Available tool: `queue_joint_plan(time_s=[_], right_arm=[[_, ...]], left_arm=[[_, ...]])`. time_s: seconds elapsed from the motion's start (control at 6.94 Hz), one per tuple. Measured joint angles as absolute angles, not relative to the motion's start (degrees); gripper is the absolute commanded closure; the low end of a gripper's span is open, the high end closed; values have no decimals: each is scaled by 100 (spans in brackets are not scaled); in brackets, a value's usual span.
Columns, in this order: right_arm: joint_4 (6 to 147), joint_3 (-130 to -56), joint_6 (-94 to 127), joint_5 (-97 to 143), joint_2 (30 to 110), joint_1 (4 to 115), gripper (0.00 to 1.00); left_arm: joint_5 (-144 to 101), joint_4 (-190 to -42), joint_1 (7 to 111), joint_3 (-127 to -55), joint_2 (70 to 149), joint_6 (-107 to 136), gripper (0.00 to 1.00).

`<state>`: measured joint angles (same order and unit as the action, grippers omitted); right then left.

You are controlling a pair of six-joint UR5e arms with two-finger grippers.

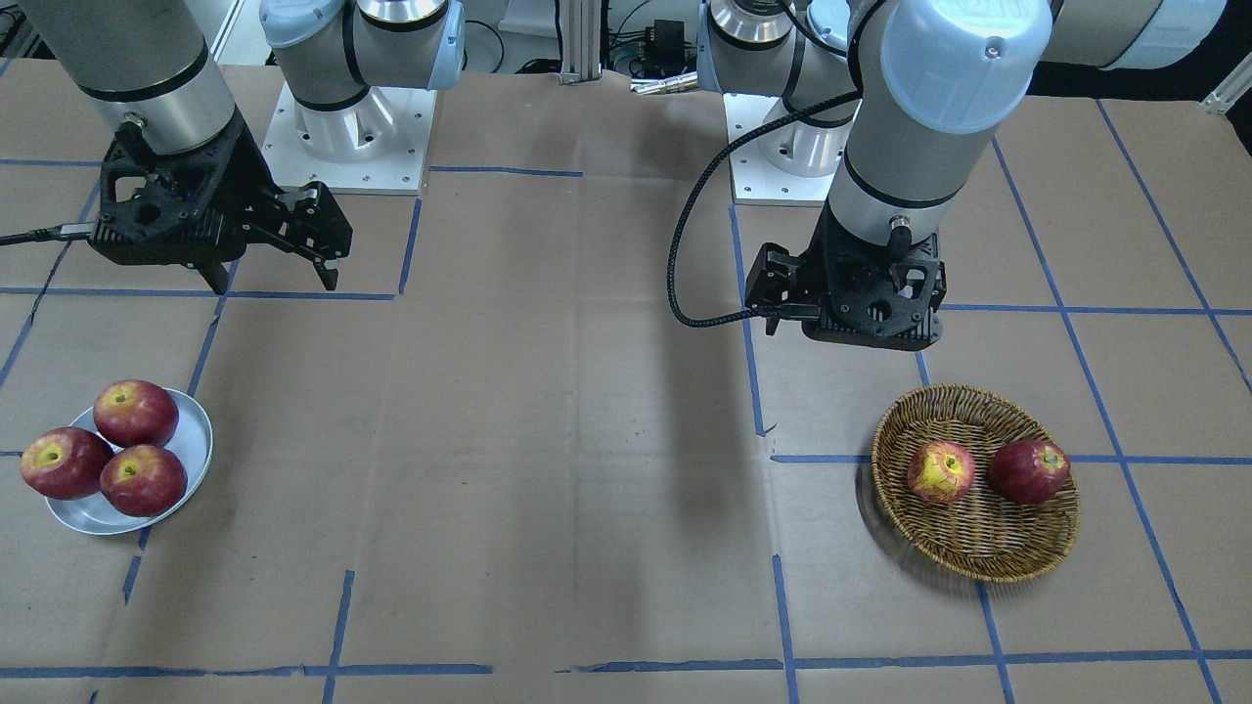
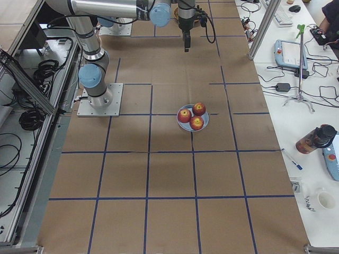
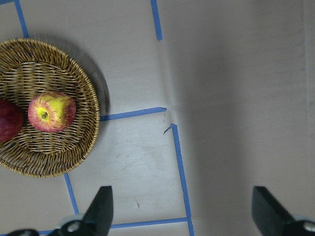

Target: Transfer apple from basket to plate

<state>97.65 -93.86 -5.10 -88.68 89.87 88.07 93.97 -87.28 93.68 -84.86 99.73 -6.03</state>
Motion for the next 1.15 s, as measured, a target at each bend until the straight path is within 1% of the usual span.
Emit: queue_joint_plan(time_s=[1.15], right_arm=[[9756,-9387,-510,-8868,8974,8807,0]], left_arm=[[9414,-8713,9324,-8497,9889,-703,1]])
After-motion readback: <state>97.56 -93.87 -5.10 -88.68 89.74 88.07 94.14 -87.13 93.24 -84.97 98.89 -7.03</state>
